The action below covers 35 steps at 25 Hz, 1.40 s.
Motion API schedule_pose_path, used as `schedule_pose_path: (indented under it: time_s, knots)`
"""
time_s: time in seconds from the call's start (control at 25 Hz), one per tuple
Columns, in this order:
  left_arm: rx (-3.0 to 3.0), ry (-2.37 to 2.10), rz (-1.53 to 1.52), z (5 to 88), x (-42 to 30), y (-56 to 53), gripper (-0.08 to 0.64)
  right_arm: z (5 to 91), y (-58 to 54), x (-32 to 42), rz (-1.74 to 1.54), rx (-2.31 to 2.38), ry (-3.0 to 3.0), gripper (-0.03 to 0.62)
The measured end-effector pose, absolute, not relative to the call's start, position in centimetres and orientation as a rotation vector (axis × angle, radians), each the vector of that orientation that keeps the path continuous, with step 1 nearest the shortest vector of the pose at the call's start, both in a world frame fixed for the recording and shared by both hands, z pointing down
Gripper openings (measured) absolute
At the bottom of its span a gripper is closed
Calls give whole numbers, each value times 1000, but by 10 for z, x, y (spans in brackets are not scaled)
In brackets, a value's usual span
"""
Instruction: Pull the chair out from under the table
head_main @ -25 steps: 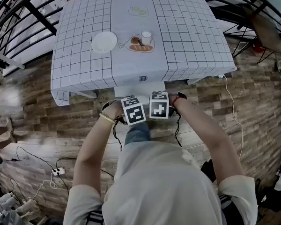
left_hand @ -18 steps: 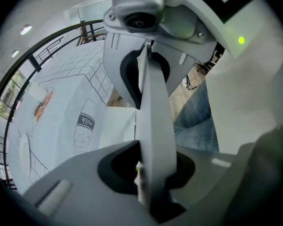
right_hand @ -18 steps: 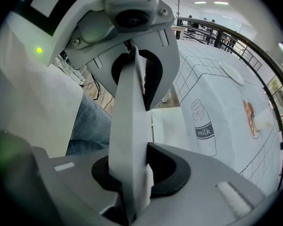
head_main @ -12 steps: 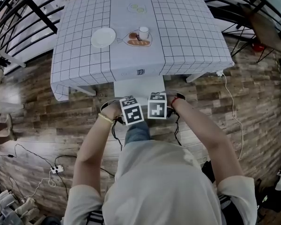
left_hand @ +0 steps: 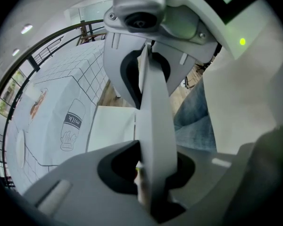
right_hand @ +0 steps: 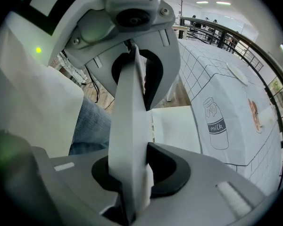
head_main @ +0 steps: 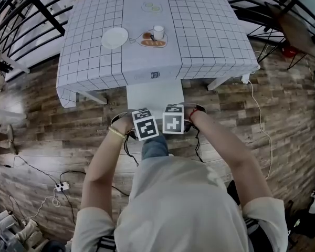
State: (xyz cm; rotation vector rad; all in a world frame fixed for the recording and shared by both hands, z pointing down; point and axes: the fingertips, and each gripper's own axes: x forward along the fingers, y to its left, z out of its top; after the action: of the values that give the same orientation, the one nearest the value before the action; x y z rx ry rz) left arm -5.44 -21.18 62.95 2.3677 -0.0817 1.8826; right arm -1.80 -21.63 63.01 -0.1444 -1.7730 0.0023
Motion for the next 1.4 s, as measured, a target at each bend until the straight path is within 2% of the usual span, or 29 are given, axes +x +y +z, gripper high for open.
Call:
schedule_pose_path:
  time_s: [1.4]
  knots:
    - [2366,-89,1867,630,-26,-91,86,631,-95,10,-7,-161,-1752,78]
